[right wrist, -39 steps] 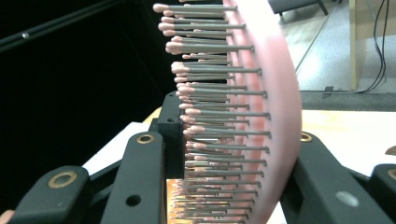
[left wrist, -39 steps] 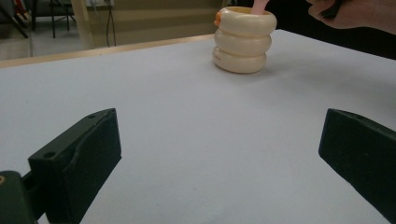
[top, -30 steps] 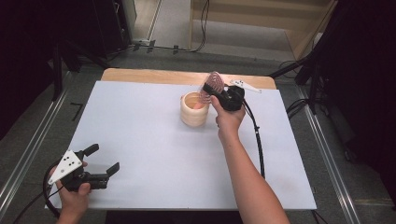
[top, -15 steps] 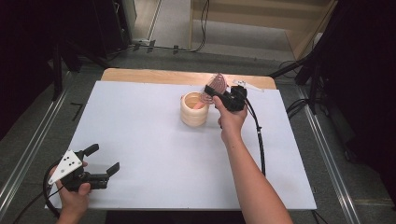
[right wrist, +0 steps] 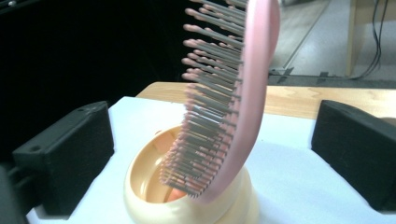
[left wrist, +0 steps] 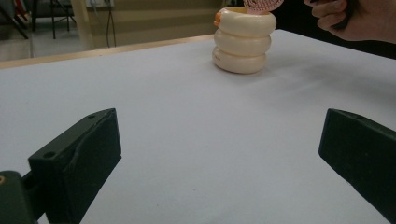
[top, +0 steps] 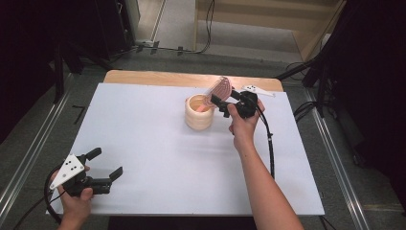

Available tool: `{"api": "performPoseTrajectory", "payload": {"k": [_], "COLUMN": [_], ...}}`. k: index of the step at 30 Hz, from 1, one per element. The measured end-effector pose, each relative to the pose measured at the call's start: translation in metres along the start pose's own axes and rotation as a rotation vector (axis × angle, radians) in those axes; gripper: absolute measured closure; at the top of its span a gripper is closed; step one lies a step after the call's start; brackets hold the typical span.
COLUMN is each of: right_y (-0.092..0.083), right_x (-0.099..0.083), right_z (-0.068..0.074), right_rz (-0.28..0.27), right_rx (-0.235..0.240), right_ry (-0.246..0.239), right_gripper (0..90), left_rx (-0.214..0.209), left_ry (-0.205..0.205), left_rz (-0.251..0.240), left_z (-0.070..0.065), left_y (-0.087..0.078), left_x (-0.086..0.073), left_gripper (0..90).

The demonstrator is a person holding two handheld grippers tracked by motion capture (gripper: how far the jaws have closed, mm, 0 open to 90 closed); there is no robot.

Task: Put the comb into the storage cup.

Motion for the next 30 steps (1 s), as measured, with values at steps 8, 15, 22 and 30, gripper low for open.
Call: {"api": "performPoseTrajectory", "payload": {"k": [8, 15, 22, 30], "right_y": [-0.014, -0.024, -0.035, -0.049], "right_x": [-0.002, -0.006, -0.011, -0.017], "right_z": [0.007, 0.009, 0.010, 0.008], "right_rz": [-0.005, -0.005, -0.006, -0.019], "right_rx": [-0.016, -0.033, -0.042, -0.040], "right_ry": [-0.082, -0.122, -0.178, -0.193], "right_gripper": [0.0, 0.0, 0.0, 0.0], "left_rx": [-0.001, -0.002, -0.002, -0.002], "left_ry": [0.001, 0.002, 0.003, 0.004], "left_rz": [0.000, 0.001, 0.001, 0.002], "left_z": [0.000, 0.000, 0.000, -0.001], "left_y": [0.000, 0.000, 0.000, 0.000], "left_x": [0.000, 0.000, 0.000, 0.000], "left_gripper": [0.0, 0.0, 0.0, 0.0]}}
Point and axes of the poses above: each handheld gripper's, and its own axes: y roughly forward along the jaws, x roughly out of its top, z roughly to its left, the point moved 5 cm from there along y, roughly forward along the jaws, and after that the axes turned 4 degrees about -x, right-handed, at the moved point
